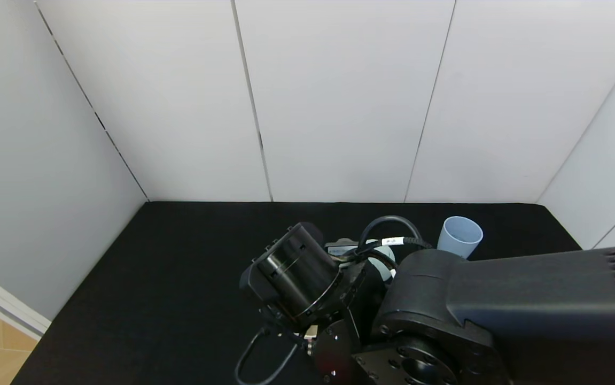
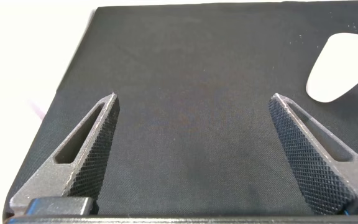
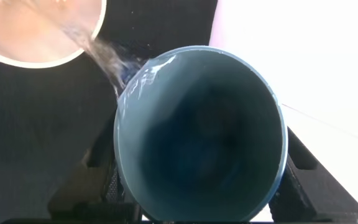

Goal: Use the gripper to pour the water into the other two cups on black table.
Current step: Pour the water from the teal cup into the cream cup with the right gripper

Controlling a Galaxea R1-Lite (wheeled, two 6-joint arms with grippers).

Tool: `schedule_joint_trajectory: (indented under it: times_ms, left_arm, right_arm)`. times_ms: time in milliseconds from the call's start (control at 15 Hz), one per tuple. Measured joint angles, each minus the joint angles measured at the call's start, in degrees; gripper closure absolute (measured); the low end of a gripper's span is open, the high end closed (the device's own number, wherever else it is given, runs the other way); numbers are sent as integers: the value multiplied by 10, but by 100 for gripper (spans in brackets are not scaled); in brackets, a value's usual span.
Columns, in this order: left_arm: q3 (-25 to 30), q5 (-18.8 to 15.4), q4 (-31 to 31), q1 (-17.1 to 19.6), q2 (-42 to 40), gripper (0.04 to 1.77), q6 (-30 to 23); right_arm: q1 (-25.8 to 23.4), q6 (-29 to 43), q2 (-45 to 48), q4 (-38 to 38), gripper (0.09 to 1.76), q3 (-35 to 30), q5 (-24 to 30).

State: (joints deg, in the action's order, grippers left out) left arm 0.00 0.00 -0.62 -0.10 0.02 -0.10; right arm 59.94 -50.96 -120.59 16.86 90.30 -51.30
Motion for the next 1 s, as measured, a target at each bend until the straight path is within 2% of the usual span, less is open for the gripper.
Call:
schedule_joint_trajectory:
  times_ms: [467,600,1000]
  left_arm:
    - [0,0,0,0,0,9,0]
    - [0,0,0,0,0,9,0]
    - [0,0,0,0,0,9,0]
  right_arm:
    - [1,-21,-1,1,62,2,-2]
    - [3,-32,-1,0,62,3,-24]
    - [6,-40,-1,2,62,9,-29]
